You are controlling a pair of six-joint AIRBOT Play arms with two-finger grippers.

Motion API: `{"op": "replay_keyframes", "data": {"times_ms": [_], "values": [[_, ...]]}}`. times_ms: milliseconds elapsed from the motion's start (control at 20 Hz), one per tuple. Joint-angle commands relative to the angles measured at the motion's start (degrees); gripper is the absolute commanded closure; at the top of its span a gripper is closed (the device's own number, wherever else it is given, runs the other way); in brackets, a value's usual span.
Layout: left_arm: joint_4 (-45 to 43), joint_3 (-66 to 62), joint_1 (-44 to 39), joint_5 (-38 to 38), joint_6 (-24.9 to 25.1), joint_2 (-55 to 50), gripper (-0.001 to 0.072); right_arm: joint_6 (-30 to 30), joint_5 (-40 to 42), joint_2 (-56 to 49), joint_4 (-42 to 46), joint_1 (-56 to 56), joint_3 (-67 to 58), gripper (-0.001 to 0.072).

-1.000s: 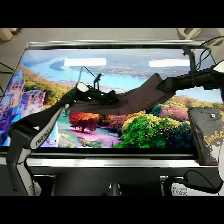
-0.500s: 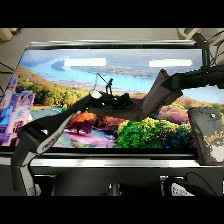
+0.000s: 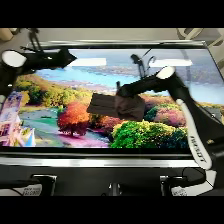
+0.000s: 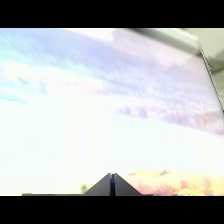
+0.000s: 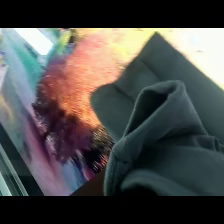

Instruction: Fold the shirts.

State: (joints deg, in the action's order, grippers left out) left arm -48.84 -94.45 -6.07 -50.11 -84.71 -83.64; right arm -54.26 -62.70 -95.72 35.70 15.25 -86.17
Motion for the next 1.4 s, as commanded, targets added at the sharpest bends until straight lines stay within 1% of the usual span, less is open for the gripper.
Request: {"op": "replay_keyframes", "data": {"times_ms": [0, 50, 100, 150, 250, 350, 450, 550, 600, 650, 700, 800, 850, 950, 1000, 1050, 1100, 1150, 1200, 1250, 1350], "values": [[-5.88, 0.04, 2.89, -4.33, 0.74, 6.93, 0.0683, 2.91, 10.16, -9.77, -11.50, 8.13, -0.07, 0.0548], [-5.86, 0.04, 2.60, -5.77, 0.74, 7.02, 0.0683, 3.63, 11.34, -11.30, -15.47, 8.44, -0.07, 0.0226], [-5.90, 0.13, 2.10, -6.64, 1.22, 6.91, 0.0683, 6.75, 11.47, -11.56, -18.27, 8.11, -0.07, 0.0019], [-5.88, 0.68, 1.84, -6.71, 2.27, 6.91, 0.0683, 8.11, 10.75, -10.93, -18.47, 7.23, -0.07, 0.0031], [-5.90, 1.90, 1.53, -6.91, 2.43, 6.91, 0.0683, 7.23, 7.04, -8.37, -13.64, 3.17, -0.07, 0.0032], [-6.47, 3.23, 1.57, -6.88, 2.47, 6.91, 0.0683, 3.85, 1.81, -4.92, -2.86, -2.93, -0.07, 0.0034], [-7.85, 4.11, 1.57, -6.97, 2.45, 6.91, 0.0683, -1.75, -4.81, -2.16, 12.63, -9.81, -0.04, 0.0037], [-7.85, 4.50, 1.55, -6.91, 2.45, 6.91, 0.0683, -8.15, -12.15, -1.70, 27.28, -15.30, 0.63, 0.0050], [-7.85, 4.50, 1.31, -6.88, 2.45, 6.91, 0.0683, -9.35, -13.42, -1.73, 29.57, -16.81, 2.45, 0.0050], [-7.80, 4.50, 1.14, -6.86, 2.45, 6.91, 0.0683, -9.49, -12.92, -1.73, 28.00, -17.73, 5.20, 0.0050], [-7.78, 4.50, 0.94, -6.88, 2.43, 6.91, 0.0683, -9.40, -10.47, -1.79, 24.46, -17.81, 8.20, 0.0049], [-7.74, 4.50, 0.33, -6.93, 2.38, 6.91, 0.0683, -8.02, -4.96, -2.80, 13.81, -17.27, 12.68, 0.0049], [-7.74, 4.50, 0.11, -6.93, 2.38, 6.91, 0.0683, -7.39, -3.34, -3.76, 9.42, -16.70, 13.60, 0.0050], [-7.74, 4.48, -0.63, -6.95, 2.36, 6.91, 0.0683, -6.80, -1.97, -6.05, 3.48, -15.13, 13.68, 0.0052], [-7.74, 4.48, -0.87, -6.97, 2.38, 6.91, 0.0683, -5.95, -1.22, -6.84, 0.96, -14.27, 13.68, 0.0140], [-7.74, 4.48, -1.14, -6.95, 2.38, 6.91, 0.0683, -3.87, -1.07, -7.19, -1.68, -13.84, 13.62, 0.0352], [-7.74, 4.48, -1.16, -6.97, 2.38, 6.91, 0.0683, -0.87, -1.33, -7.04, -4.81, -13.94, 13.38, 0.0700], [-7.76, 4.48, -1.16, -6.99, 2.40, 6.91, 0.0683, 2.05, -2.58, -6.60, -7.45, -15.04, 12.41, 0.0689], [-7.78, 4.48, -1.09, -6.99, 2.40, 6.91, 0.0683, 6.25, -5.03, -5.68, -8.87, -16.83, 10.32, 0.0689], [-7.78, 4.50, -1.09, -7.04, 2.43, 6.91, 0.0683, 7.52, -7.63, -4.28, -8.57, -19.08, 7.82, 0.0689], [-7.89, 4.50, -1.09, -7.13, 2.49, 6.91, 0.0683, 5.84, -10.88, 0.09, -5.99, -25.68, 2.67, 0.0688]]}}
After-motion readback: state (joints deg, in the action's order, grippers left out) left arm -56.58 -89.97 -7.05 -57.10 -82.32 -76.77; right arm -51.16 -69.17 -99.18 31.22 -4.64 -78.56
